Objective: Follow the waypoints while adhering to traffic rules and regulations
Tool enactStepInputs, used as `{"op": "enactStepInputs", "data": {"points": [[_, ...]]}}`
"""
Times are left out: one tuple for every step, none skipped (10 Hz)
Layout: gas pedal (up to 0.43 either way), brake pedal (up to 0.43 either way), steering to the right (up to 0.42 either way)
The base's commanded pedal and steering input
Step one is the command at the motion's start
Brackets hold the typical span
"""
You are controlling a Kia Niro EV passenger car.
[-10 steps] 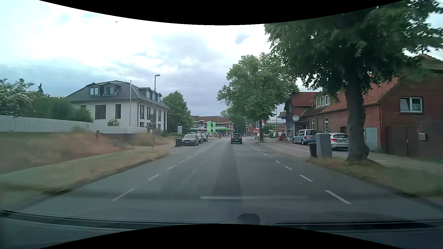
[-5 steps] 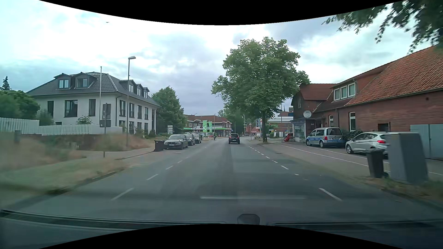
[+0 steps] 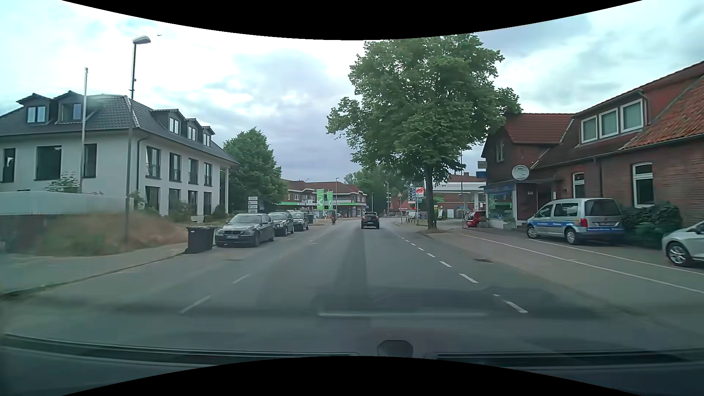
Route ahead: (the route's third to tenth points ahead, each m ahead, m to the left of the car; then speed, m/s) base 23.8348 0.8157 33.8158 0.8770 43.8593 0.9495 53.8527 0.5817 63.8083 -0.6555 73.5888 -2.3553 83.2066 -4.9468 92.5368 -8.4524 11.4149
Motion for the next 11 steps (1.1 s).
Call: {"op": "enactStepInputs", "data": {"points": [[0.000, 0.000, 0.002], [0.000, 0.000, 0.002], [0.000, 0.000, 0.003], [0.000, 0.000, 0.003], [0.000, 0.000, 0.003], [0.000, 0.000, 0.003], [0.000, 0.000, 0.003], [0.000, 0.000, 0.003], [0.000, 0.000, 0.003], [0.000, 0.000, 0.003], [0.000, 0.000, 0.003]]}}
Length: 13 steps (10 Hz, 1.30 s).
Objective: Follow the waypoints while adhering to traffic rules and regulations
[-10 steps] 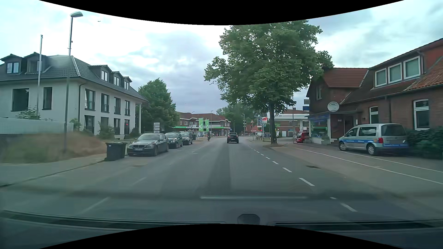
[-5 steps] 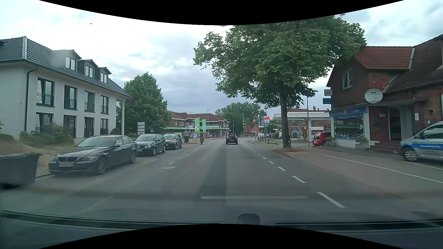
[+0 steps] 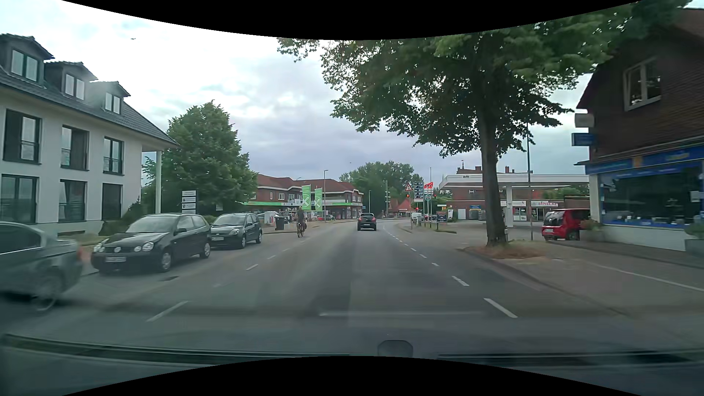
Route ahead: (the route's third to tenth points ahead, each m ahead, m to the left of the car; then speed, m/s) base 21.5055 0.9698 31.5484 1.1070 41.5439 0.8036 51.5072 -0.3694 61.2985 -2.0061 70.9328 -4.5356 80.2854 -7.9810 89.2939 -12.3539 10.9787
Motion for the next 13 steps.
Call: {"op": "enactStepInputs", "data": {"points": [[0.000, 0.000, 0.002], [0.000, 0.000, 0.000], [0.000, 0.000, -0.002], [0.000, 0.000, -0.003], [0.000, 0.000, -0.003], [0.000, 0.000, -0.004], [0.000, 0.000, -0.005], [0.000, 0.012, -0.005], [0.000, 0.012, -0.005], [0.000, 0.024, -0.003], [0.000, 0.061, -0.003], [0.000, 0.104, -0.003], [0.000, 0.134, -0.002]]}}
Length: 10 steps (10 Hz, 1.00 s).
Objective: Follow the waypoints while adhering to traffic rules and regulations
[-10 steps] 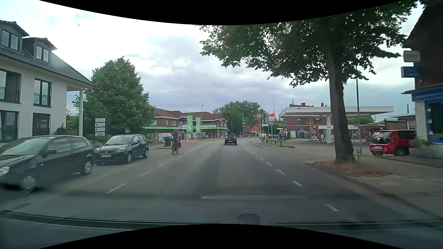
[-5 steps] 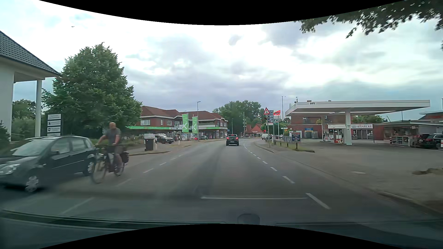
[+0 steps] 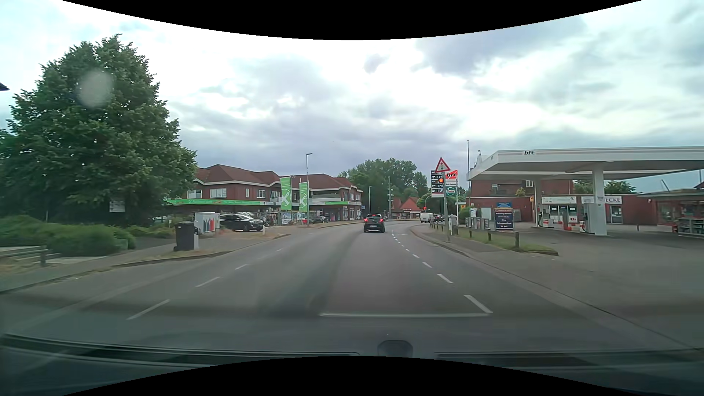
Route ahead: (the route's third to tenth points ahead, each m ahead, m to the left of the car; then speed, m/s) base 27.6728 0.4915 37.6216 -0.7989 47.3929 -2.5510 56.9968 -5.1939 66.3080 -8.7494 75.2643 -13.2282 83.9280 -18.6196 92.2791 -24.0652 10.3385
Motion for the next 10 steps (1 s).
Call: {"op": "enactStepInputs", "data": {"points": [[0.000, 0.177, -0.002], [0.000, 0.195, -0.002], [0.000, 0.213, -0.002], [0.000, 0.226, -0.001], [0.000, 0.226, 0.000], [0.000, 0.226, 0.000], [0.000, 0.220, 0.003], [0.000, 0.213, 0.004], [0.118, 0.201, 0.007], [0.260, 0.171, 0.009]]}}
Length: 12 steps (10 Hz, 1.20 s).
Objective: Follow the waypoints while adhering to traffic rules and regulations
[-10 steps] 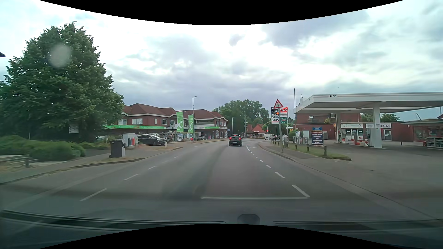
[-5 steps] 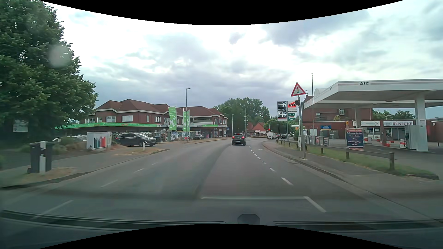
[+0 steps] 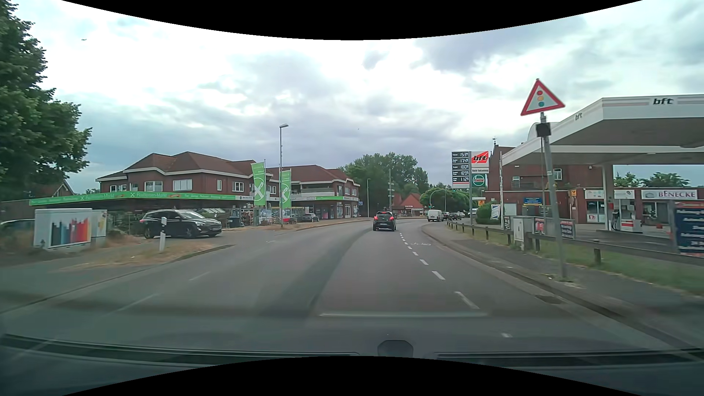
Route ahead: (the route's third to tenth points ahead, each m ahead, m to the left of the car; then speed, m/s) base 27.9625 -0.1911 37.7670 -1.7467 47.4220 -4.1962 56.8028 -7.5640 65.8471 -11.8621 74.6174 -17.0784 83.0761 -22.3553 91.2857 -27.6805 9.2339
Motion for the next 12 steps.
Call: {"op": "enactStepInputs", "data": {"points": [[0.311, 0.146, 0.007], [0.311, 0.152, 0.005], [0.287, 0.171, 0.004], [0.268, 0.177, 0.004], [0.260, 0.189, 0.003], [0.228, 0.195, 0.000], [0.220, 0.195, 0.000], [0.220, 0.207, 0.000], [0.209, 0.220, 0.001], [0.209, 0.232, 0.003], [0.209, 0.244, 0.003], [0.209, 0.250, 0.004]]}}
